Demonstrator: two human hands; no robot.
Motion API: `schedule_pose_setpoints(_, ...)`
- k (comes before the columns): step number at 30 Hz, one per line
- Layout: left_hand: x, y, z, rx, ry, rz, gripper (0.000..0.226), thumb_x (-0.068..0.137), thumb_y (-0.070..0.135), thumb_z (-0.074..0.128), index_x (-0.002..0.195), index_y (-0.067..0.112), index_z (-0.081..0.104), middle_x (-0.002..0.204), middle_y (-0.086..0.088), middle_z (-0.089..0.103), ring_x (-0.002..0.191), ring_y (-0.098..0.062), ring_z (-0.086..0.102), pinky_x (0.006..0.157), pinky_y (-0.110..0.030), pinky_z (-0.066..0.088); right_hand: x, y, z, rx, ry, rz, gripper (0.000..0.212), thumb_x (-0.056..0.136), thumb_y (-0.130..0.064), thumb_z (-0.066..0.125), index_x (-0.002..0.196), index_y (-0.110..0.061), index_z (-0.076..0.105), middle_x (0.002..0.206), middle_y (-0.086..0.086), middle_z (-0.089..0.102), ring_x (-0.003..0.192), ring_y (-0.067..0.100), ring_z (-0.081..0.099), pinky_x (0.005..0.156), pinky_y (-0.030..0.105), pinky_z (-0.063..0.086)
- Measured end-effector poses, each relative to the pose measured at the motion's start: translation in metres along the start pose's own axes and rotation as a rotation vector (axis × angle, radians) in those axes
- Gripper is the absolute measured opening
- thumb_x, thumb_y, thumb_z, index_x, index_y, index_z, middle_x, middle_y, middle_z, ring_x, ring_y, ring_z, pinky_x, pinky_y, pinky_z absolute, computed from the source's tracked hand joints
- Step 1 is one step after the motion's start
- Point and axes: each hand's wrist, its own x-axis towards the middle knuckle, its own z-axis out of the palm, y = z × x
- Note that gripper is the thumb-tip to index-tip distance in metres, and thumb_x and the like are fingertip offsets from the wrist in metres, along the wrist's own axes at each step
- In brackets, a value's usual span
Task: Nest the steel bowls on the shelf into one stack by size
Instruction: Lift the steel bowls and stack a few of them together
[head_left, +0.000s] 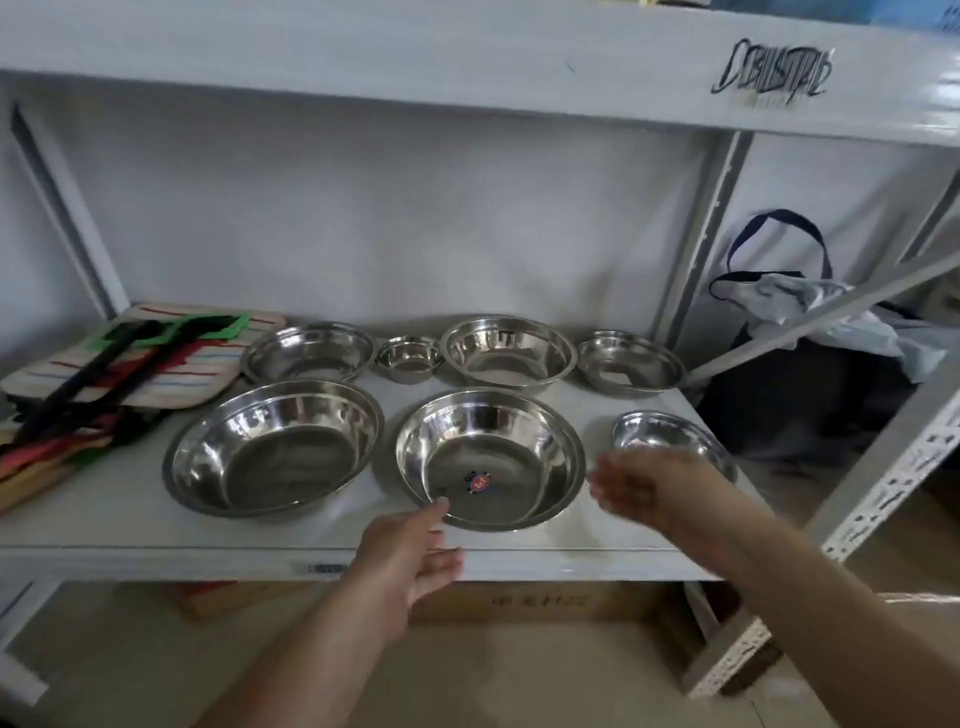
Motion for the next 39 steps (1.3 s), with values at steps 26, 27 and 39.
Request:
schedule_pose_setpoints(26,0.037,0.0,0.005,-0.103,-0.05,0.032,0.021,0.093,0.007,0.067,0.109,-0.005,0.07,0.099,-0.032,0.072,0.073,-0.043,0.072,0.041,-0.031,0.057,0.271,-0.016,0.058,-0.033,0.238,0.227,0.011,0.094,-0.004,0.068,0.097,0.006,0.066,0.082,0.019,0.069,0.051,0.028,0.068,0.039,0.032,0.056)
schedule_pose_setpoints(27,0.037,0.0,0.005,-0.111,-0.047,0.028,0.021,0.093,0.007,0.066,0.109,-0.006,0.069,0.098,-0.032,0.072,0.074,-0.044,0.072,0.04,-0.031,0.057,0.271,-0.016,0.059,-0.022,0.251,0.225,0.008,0.094,-0.002,0.067,0.093,0.006,0.064,0.081,0.02,0.069,0.045,0.028,0.068,0.032,0.03,0.053)
schedule_pose_setpoints(39,0.039,0.0,0.004,-0.113,-0.013,0.037,0.017,0.094,0.005,0.064,0.109,-0.003,0.068,0.097,-0.027,0.073,0.062,-0.038,0.075,0.047,-0.033,0.06,0.256,-0.047,0.057,0.128,0.176,0.108,0.013,0.098,0.002,0.058,0.111,0.007,0.058,0.099,0.024,0.068,0.061,0.03,0.073,0.037,0.026,0.056)
